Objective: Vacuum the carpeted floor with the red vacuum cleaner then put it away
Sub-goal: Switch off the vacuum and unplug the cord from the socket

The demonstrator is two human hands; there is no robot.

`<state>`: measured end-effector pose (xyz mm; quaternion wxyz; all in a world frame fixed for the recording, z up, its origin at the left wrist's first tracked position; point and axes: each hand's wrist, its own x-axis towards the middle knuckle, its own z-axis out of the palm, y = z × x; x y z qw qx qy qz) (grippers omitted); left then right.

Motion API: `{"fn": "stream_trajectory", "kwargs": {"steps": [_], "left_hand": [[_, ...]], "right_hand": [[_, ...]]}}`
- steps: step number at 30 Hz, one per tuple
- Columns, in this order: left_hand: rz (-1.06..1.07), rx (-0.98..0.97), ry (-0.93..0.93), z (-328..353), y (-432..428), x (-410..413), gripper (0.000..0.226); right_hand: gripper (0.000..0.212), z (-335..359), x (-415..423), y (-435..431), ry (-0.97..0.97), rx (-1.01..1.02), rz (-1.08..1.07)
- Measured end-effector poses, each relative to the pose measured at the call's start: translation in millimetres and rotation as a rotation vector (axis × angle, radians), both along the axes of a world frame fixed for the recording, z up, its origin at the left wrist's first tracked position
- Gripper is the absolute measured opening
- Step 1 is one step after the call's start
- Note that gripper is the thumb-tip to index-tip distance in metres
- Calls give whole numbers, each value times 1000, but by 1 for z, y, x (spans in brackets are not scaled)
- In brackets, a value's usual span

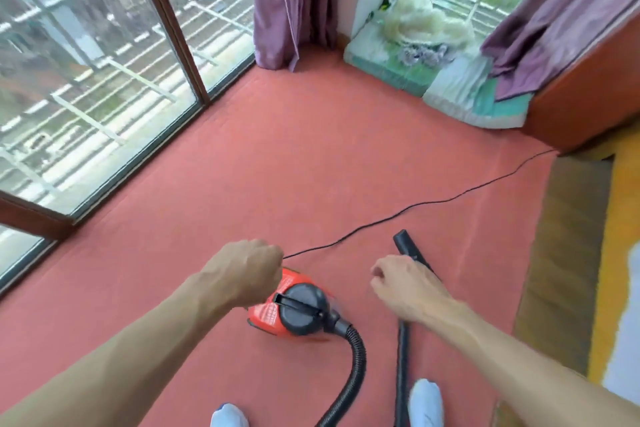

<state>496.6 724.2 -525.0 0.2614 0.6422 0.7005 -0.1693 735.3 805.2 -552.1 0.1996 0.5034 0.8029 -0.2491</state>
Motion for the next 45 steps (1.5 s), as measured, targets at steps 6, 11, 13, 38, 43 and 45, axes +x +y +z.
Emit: {"fn": "stream_trajectory", "kwargs": {"steps": [6,11,13,38,43,45], "left_hand": [[-67,150,-14,152,45,61,28],[-97,215,-34,261,74,118,30],[-139,258,-30,293,84,137,30],[-715,515,-88,457,129,365,30],[-686,506,-39,458,146,478,32],[-663,500,-45,460,150,521,30]], "right_hand": [[29,149,77,27,75,79,-29],[28,253,145,54,61,203,-104],[26,285,163,63,81,275,-146],[26,468,388,-58,117,585,-733],[33,464,482,-35,143,599,-706],[35,467,518,-24,134,573,-695]]}}
